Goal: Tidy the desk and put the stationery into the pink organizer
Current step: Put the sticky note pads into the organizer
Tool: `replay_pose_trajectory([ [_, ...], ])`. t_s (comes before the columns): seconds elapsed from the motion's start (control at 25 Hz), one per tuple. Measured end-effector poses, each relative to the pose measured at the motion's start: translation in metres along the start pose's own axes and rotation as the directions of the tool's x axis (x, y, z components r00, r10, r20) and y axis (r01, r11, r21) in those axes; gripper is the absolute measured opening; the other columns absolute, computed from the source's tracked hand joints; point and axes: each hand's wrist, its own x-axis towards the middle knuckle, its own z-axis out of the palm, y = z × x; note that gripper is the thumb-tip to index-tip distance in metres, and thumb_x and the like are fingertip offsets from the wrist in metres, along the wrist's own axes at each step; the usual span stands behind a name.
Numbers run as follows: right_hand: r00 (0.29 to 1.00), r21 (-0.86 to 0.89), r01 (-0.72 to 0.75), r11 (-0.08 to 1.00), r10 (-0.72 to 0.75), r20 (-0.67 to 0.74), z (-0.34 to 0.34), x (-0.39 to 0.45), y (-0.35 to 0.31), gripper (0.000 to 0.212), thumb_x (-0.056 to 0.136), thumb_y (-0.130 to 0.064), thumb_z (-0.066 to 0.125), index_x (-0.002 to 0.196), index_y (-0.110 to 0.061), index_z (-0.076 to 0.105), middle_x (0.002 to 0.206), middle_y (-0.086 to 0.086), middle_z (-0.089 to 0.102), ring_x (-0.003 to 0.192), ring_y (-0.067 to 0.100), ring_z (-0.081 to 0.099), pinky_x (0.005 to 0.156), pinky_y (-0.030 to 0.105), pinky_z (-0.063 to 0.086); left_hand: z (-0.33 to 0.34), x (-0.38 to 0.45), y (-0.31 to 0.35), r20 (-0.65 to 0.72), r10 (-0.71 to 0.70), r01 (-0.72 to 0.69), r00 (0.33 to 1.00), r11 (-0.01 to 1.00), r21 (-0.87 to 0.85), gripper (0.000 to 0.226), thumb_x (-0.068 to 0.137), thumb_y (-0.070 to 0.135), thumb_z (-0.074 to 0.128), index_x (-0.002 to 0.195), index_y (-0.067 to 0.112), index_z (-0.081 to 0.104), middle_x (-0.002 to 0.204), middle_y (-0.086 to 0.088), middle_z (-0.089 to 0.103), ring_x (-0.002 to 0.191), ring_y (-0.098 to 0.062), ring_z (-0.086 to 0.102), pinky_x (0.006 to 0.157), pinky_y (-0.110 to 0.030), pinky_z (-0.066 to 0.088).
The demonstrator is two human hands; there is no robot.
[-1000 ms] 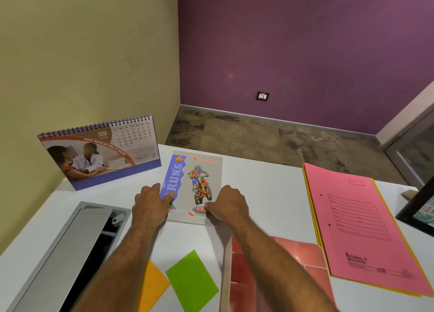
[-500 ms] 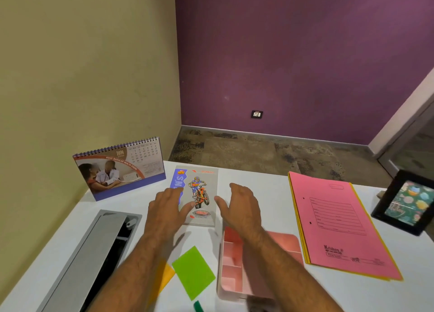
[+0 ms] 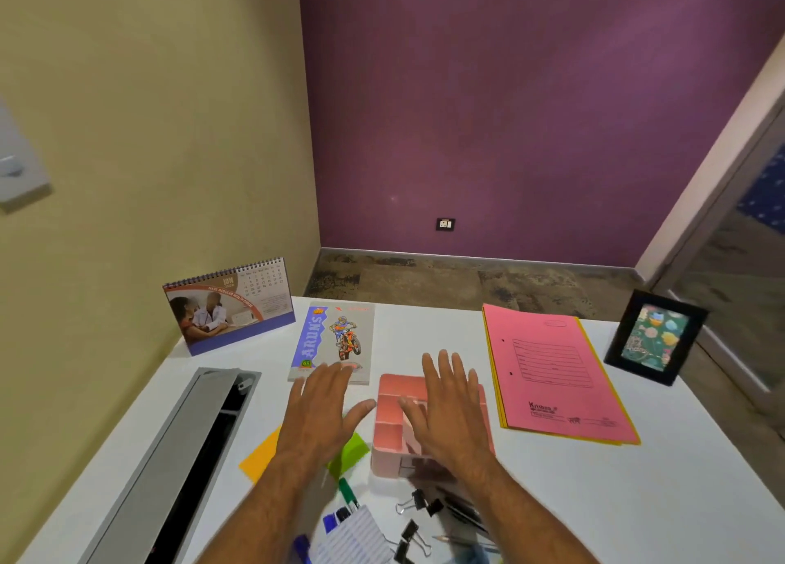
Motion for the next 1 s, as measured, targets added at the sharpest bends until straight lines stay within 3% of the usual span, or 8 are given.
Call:
replay_pose_trajectory([
  [0.16,1.0,-0.013,0.008,1.0,-0.008,-0.008,-0.002,-0.045,0.014,0.085,0.086,-0.075,0.005,0.154,-0.023,0.007,0.163,0.009,0.004,0.149,0.028,-0.006,0.12,0.05,-0.002,0.007,-0.046,0.011,0.056,-0.032,0.03,0.998,0.999,0.038,0.104,0.077,0.086,-0.002,0.15,0.024,0.037,0.158,0.0,0.035,0.147,-0.023,0.028,0.118,-0.049,0.023],
  [0.28,1.0,-0.028,-0.008,1.0,0.008,0.026,-0.001,-0.08,0.023,0.085,0.088,-0.076,0.015,0.154,-0.023,0.006,0.162,0.008,0.001,0.149,0.028,-0.007,0.117,0.047,-0.009,0.014,-0.081,0.016,0.07,-0.04,0.038,0.997,0.999,0.029,0.101,0.079,0.085,0.0,0.15,0.023,0.037,0.158,0.0,0.036,0.147,-0.023,0.029,0.117,-0.05,0.025],
  [0.52,0.994,-0.064,-0.06,0.996,0.065,0.092,0.008,-0.149,0.038,0.079,0.092,-0.068,0.025,0.153,-0.019,0.012,0.16,0.013,0.02,0.148,0.031,0.013,0.114,0.053,0.008,0.027,-0.141,0.027,0.166,-0.077,0.082,0.983,0.996,-0.027,0.11,0.073,0.087,-0.009,0.15,0.023,0.036,0.158,0.0,0.035,0.148,-0.023,0.026,0.118,-0.051,0.02],
  [0.64,0.989,-0.06,-0.076,0.995,0.083,0.121,0.016,-0.17,0.043,0.08,0.091,-0.069,0.023,0.153,-0.019,0.016,0.159,0.014,0.022,0.147,0.03,0.011,0.114,0.053,0.007,0.039,-0.16,0.022,0.242,-0.119,0.113,0.963,0.993,0.04,0.095,0.085,0.08,0.004,0.135,0.02,0.057,0.14,-0.003,0.058,0.131,-0.026,0.053,0.103,-0.058,0.043],
  [0.72,0.985,-0.053,-0.086,0.995,0.093,0.147,0.018,-0.179,0.041,0.08,0.09,-0.07,0.024,0.152,-0.02,0.019,0.158,0.014,0.025,0.147,0.031,0.014,0.114,0.051,0.003,0.061,-0.166,0.01,0.243,-0.15,0.145,0.958,0.989,0.039,0.088,0.088,0.078,0.01,0.127,0.019,0.063,0.131,-0.003,0.065,0.122,-0.026,0.061,0.095,-0.057,0.05],
  [0.88,0.982,-0.025,-0.1,0.995,0.102,0.16,0.021,-0.183,0.039,0.079,0.089,-0.069,0.031,0.151,-0.02,0.023,0.156,0.015,0.029,0.145,0.032,0.018,0.116,0.047,0.0,0.063,-0.17,0.01,0.167,-0.154,0.143,0.974,0.987,0.079,0.078,0.087,0.076,0.025,0.126,0.021,0.063,0.128,0.0,0.066,0.119,-0.024,0.062,0.092,-0.053,0.052],
  [1.0,0.987,0.005,-0.095,0.995,0.093,0.128,0.023,-0.181,0.039,0.082,0.089,-0.072,0.022,0.152,-0.021,0.018,0.159,0.011,0.02,0.148,0.031,0.015,0.12,0.047,0.005,0.06,-0.169,0.017,0.207,-0.151,0.142,0.967,0.988,0.058,0.061,0.085,0.064,0.046,0.132,0.026,0.053,0.13,0.006,0.06,0.124,-0.021,0.054,0.103,-0.048,0.041],
])
